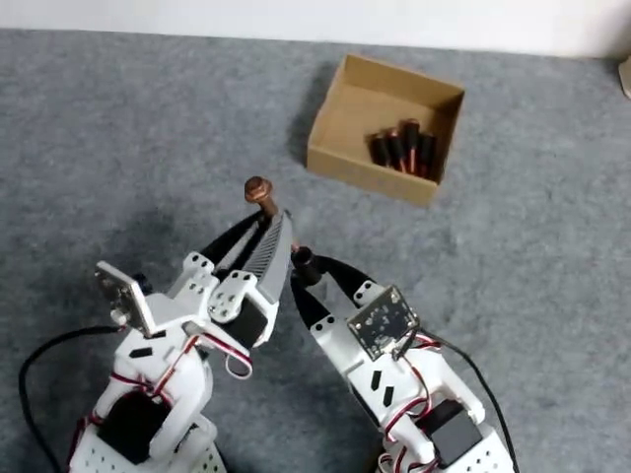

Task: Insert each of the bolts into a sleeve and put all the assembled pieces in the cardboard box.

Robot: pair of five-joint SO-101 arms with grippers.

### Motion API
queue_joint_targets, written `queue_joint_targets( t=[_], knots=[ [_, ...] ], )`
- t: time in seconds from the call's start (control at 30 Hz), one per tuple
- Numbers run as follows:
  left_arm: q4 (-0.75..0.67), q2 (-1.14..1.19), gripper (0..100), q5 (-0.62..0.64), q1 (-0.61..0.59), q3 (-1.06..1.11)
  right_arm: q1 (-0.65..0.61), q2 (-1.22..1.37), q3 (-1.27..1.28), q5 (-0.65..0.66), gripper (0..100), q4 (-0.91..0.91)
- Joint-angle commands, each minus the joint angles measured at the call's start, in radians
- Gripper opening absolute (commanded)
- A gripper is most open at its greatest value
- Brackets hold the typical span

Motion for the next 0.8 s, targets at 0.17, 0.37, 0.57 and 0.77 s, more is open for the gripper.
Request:
queue_joint_targets(
  t=[0.17,0.37,0.57,0.77],
  knots=[
    [-0.017,-0.001,1,-0.009,0.028,-0.061,0.008,-0.007,-0.008,0.012,0.5,-0.033],
    [-0.009,-0.001,1,-0.009,0.03,-0.012,0.008,-0.007,-0.008,0.012,0.5,-0.033],
    [0.012,-0.001,1,-0.011,0.059,-0.008,0.008,-0.007,-0.012,0.012,0.5,-0.033],
    [0.089,-0.002,1,-0.051,0.059,-0.007,0.01,-0.007,-0.013,0.052,0.5,-0.033]
  ],
)
